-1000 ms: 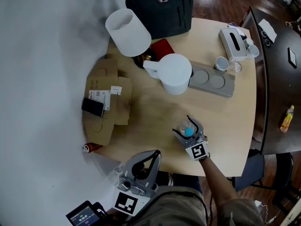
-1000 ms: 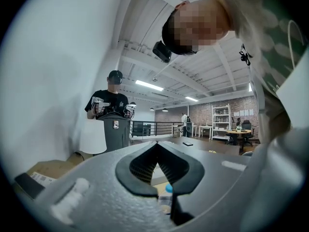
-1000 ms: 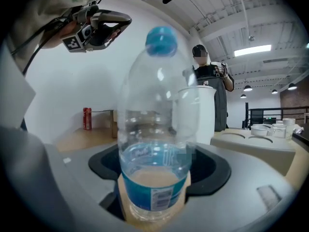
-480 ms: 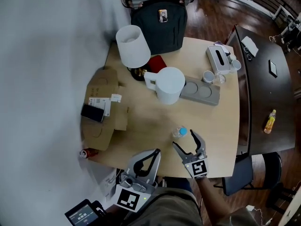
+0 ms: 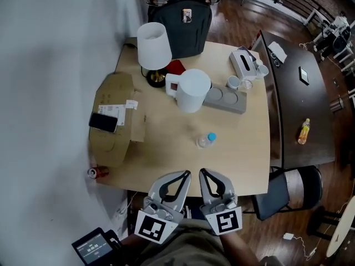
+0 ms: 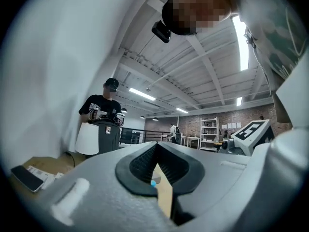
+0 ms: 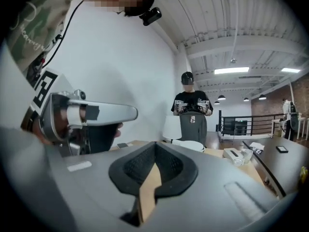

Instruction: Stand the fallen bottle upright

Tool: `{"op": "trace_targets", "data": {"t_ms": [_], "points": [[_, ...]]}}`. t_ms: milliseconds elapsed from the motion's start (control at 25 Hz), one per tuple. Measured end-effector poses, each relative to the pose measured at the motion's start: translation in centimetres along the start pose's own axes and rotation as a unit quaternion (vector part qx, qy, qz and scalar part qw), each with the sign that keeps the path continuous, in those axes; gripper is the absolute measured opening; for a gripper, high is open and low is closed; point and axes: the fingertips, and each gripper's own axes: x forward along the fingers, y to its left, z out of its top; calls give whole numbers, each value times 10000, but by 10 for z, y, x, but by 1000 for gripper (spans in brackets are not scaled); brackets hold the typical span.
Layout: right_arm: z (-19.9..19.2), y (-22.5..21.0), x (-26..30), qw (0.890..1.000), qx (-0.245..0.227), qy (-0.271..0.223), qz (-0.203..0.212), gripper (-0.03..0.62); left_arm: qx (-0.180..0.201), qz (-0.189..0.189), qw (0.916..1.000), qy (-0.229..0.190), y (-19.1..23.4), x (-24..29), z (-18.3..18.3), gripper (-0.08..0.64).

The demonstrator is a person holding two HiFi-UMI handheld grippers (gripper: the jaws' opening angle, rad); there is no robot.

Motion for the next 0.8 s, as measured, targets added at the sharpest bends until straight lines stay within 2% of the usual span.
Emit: {"op": "trace_targets", "data": {"t_ms": [80, 240, 400, 560, 720, 800], "points": [[8, 17, -15, 10000, -46, -65, 54, 5, 82, -43, 10000, 32, -13, -14, 0, 5], [16, 37, -50, 9996, -149, -147, 192, 5, 205, 116, 9997, -97, -39, -39, 9, 5], [18, 48, -102, 9989, -146, -309, 307, 5, 488, 182, 9986, -119, -90, -67, 9, 5], [18, 65, -160, 9976, -218, -464, 464, 5, 442, 484, 9978, -112, -143, -102, 0, 5], [10, 79, -213, 9981, -141, -436, 410, 5, 417, 726, 9964, -117, -186, -131, -1, 5], [7, 82, -234, 9984, -205, -401, 341, 5, 543, 923, 9941, -160, -199, -146, 3, 5]]}}
